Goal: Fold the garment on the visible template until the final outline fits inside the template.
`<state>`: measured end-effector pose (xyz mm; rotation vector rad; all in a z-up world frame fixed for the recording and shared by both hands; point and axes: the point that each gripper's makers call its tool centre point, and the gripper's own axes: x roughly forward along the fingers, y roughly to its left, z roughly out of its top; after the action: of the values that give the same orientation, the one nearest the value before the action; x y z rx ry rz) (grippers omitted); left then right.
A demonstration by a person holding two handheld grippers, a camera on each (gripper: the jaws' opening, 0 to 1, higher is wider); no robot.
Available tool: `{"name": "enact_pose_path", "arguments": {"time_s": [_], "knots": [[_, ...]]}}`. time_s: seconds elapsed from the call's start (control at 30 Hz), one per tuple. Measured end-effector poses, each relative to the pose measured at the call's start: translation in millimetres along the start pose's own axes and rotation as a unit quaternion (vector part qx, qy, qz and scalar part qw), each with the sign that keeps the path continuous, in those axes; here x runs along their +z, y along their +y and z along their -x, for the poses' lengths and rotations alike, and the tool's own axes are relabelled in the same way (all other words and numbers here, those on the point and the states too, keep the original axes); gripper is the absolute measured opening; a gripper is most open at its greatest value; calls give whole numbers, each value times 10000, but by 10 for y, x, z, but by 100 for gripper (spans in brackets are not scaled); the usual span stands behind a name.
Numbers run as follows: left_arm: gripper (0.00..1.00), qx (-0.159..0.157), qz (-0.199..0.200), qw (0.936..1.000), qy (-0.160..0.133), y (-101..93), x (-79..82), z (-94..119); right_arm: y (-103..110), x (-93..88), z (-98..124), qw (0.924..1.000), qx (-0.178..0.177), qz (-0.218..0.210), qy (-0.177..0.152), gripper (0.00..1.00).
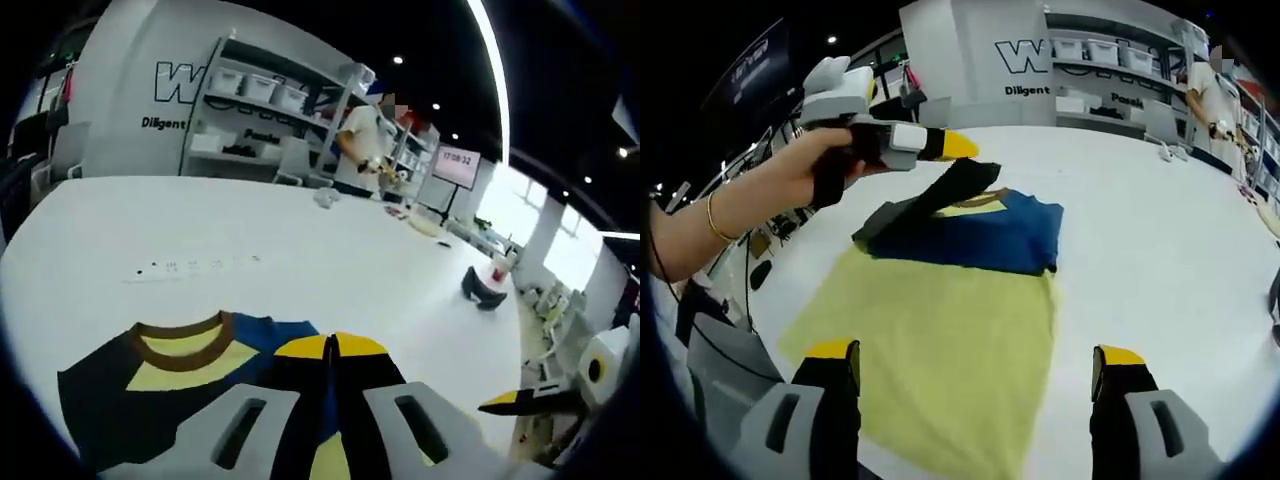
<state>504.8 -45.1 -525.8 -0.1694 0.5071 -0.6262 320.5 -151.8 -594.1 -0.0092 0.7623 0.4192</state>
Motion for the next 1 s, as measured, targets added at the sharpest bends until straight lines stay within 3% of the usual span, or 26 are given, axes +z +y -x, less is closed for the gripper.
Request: {"name": "enact_pose_path", "arguments": {"time_s": [0.17, 0.3, 0.4, 0.43, 0.5, 0.6, 0.73, 0.77, 0.8, 0.83, 0.87, 0.9, 0.97, 1.0], "knots": [[0, -244, -130, 9995, 117, -227, -76, -195, -62, -61, 4, 10000, -24, -91, 20, 95], [0, -272, -195, 9993, 177, -281, -144, -254, -76, -70, -11, 9999, -4, -153, 14, 95], [1, -372, 31, 9992, 142, -382, -180, -411, -101, -79, -27, 9999, 8, -143, 33, 95], [3, -397, -34, 9992, 18, -410, -131, -438, -119, -86, -25, 9999, 0, -152, 39, 95], [12, -345, -145, 9991, 204, -409, -235, -503, -173, -107, -19, 9998, -29, -187, 49, 95], [27, -208, -605, 9972, 397, -337, -354, -502, -194, -120, -31, 9997, -40, -214, 60, 94], [32, -23, -1009, 9940, 426, -263, -376, -422, -196, -106, -50, 9997, -30, -231, 39, 94], [32, 105, -862, 9955, 373, -143, -315, -280, -175, -70, -77, 9997, 3, -229, 19, 93], [32, 158, -911, 9950, 389, -101, -303, -210, -160, -25, -86, 9998, 32, -206, -11, 93], [32, 352, -954, 9940, 407, 67, -285, -40, -127, 79, -116, 9998, 108, -169, -81, 93], [32, 565, -920, 9938, 278, 279, -253, 168, -91, 200, -197, 9997, 182, -87, -143, 92], [33, 632, -760, 9951, -83, 368, -174, 247, -62, 244, -239, 9996, 242, -42, -158, 92], [32, 689, -523, 9962, 50, 479, -238, 345, -31, 287, -284, 9994, 306, 2, -165, 92], [32, 808, -624, 9948, 53, 594, -259, 423, 1, 335, -332, 9991, 374, 27, -180, 92]]}}
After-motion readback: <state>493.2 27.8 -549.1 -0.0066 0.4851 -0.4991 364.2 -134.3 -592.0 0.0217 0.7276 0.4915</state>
